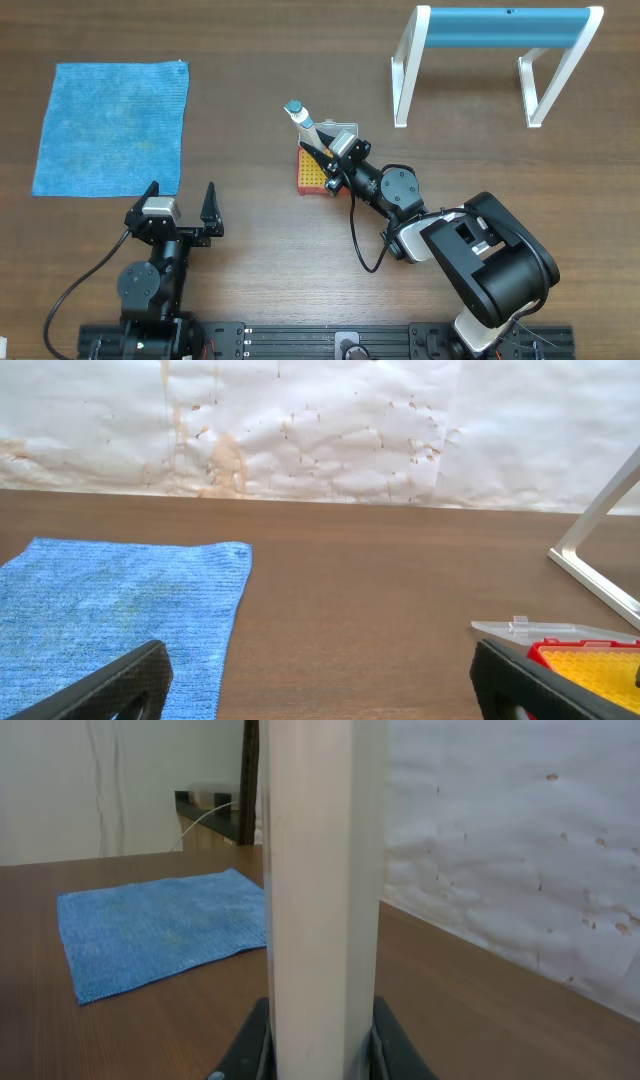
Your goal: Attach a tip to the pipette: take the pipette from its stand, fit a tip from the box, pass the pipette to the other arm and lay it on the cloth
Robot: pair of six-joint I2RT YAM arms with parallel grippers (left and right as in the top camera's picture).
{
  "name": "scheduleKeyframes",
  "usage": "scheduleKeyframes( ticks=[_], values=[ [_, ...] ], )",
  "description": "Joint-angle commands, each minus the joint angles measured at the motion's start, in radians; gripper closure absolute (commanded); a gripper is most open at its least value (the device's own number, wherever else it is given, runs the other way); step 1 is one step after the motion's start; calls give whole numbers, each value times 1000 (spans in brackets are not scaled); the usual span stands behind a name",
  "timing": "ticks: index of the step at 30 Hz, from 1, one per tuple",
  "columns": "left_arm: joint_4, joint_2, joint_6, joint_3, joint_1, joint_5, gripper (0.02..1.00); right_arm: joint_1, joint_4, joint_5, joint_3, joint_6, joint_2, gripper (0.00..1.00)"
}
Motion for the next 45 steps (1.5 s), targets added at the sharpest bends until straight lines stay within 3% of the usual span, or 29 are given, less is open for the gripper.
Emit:
scheduleKeyframes(
  ticks=[1,45],
  values=[
    [-8,-2,13,-1,-3,11,53,-7,8,-9,8,-7,10,921],
    [-8,-2,13,-1,-3,11,53,-20,9,-9,-71,-6,85,919]
  ],
)
